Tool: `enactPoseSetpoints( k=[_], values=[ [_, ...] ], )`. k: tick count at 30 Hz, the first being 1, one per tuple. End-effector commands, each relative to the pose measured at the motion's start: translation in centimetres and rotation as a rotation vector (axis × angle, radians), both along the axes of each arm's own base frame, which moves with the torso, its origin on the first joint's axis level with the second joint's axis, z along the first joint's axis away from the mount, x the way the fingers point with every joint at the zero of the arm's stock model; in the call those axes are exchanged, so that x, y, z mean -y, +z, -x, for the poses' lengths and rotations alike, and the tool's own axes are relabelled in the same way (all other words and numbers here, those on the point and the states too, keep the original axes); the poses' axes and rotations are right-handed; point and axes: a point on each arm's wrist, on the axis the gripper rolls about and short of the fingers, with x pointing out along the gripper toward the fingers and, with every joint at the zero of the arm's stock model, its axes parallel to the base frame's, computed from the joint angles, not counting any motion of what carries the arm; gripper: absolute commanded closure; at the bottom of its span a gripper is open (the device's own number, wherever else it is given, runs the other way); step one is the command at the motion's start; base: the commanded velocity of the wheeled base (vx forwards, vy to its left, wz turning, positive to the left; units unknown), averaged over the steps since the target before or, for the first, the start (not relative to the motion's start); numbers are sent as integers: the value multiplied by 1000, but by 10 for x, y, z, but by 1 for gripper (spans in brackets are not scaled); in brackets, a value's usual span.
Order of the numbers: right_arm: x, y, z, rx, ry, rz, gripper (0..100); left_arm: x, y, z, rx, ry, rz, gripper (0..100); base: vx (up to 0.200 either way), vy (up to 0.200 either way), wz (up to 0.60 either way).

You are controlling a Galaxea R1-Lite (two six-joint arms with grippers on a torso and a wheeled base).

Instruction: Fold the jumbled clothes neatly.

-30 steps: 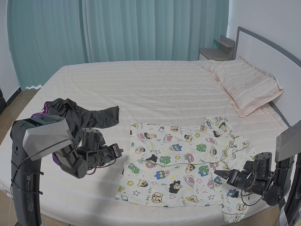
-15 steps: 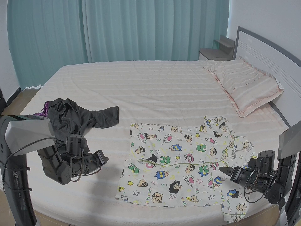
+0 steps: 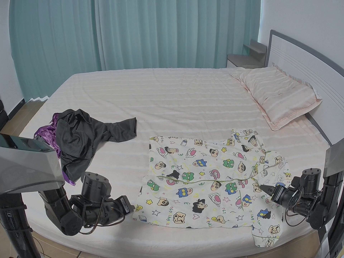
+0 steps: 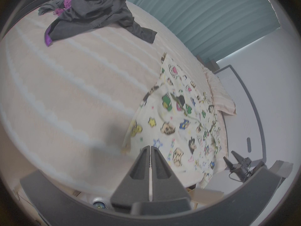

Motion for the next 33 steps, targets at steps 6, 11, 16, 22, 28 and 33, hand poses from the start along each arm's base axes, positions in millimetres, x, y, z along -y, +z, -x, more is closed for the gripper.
enactPoseSetpoints(
  k=[6, 11, 16, 22, 28, 33],
  values=[
    [2, 0, 3, -6, -7, 1, 0, 23, -23, 15, -40, -14, -116, 100, 0, 0, 0],
    [1, -1, 3, -8, -2, 1, 0, 29, -31, 7, -16, 31, -164, 100, 0, 0, 0],
    [0, -1, 4, -8, 3, 0, 0, 33, -30, 4, -9, 65, -138, 100, 0, 0, 0],
    [-1, -1, 4, -10, 8, -1, 0, 37, -28, 6, -11, 72, -117, 0, 0, 0, 0],
    [-1, 0, 4, -7, 8, -1, 0, 42, -29, 2, -3, 70, -110, 0, 0, 0, 0],
    [-3, 0, 4, -6, 15, -7, 0, 52, -38, -13, 35, 116, -136, 0, 0, 0, 0]
  ],
)
